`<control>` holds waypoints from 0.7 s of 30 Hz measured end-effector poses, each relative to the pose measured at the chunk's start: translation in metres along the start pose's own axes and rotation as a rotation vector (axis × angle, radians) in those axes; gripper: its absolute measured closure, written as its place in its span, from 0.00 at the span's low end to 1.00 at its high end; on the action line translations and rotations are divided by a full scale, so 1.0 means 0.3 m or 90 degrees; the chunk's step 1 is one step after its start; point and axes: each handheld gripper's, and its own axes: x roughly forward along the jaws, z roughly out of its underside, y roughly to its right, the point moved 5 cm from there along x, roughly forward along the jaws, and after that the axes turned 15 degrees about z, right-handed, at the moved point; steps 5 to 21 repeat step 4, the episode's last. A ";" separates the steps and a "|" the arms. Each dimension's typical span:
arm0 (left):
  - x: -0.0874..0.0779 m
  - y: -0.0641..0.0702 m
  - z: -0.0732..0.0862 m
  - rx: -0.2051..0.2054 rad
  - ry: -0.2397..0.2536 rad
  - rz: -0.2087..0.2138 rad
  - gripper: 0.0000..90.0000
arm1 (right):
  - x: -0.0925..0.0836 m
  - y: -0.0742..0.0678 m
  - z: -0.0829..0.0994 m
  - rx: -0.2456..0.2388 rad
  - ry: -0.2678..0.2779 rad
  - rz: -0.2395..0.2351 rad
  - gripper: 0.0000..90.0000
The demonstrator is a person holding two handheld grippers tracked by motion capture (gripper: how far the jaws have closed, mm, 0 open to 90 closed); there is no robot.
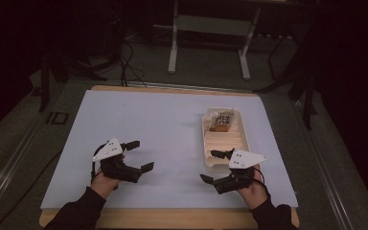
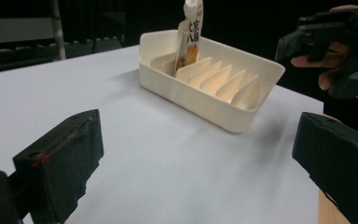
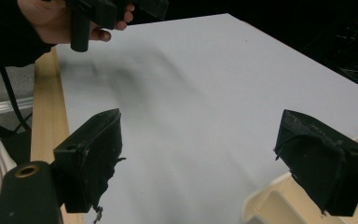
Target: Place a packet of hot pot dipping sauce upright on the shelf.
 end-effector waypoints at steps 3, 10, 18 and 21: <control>0.006 0.001 0.007 0.004 -0.011 -0.001 0.02 | 0.004 0.001 0.004 -0.006 0.000 0.002 0.16; 0.009 0.002 0.010 0.008 -0.016 -0.002 0.02 | 0.007 0.002 0.008 -0.008 -0.003 0.000 0.16; 0.009 0.002 0.010 0.008 -0.016 -0.002 0.02 | 0.007 0.002 0.008 -0.008 -0.003 0.000 0.16; 0.009 0.002 0.010 0.008 -0.016 -0.002 0.02 | 0.007 0.002 0.008 -0.008 -0.003 0.000 0.16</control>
